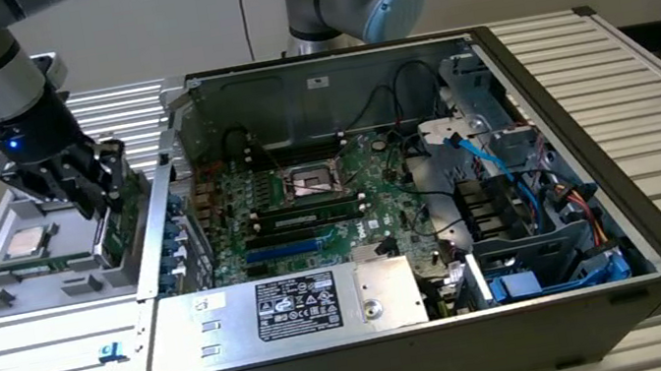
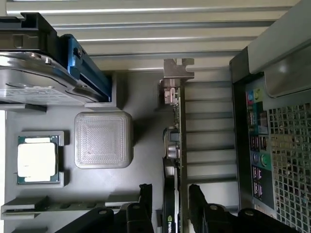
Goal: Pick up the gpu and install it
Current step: 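Pick up the gpu and move the gpu toward the slot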
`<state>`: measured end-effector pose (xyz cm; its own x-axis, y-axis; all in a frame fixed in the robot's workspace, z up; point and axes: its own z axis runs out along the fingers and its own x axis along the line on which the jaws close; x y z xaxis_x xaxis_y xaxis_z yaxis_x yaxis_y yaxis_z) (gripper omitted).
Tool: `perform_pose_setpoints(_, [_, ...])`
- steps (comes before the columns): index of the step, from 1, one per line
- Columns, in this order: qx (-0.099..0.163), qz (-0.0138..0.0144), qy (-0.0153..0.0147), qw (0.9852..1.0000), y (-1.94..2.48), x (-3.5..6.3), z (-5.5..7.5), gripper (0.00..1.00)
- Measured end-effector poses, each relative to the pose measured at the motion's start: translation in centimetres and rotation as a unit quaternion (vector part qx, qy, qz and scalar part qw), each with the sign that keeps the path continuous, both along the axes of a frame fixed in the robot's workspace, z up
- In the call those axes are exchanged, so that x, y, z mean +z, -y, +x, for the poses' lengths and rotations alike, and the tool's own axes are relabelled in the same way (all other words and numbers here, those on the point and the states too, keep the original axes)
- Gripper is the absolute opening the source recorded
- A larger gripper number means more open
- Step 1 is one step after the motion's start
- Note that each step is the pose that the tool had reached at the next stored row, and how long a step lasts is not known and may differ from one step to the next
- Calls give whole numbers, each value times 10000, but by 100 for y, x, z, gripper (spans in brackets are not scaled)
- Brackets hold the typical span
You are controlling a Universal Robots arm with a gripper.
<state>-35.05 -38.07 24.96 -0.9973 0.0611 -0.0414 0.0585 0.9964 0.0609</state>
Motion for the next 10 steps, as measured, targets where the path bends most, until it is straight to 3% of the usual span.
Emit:
perform_pose_setpoints(5, [-2, 5, -1, 10000, 0, -87, 0, 44])
perform_pose_setpoints(10, [-2, 5, -20, 10000, 5, -133, 1, 44])
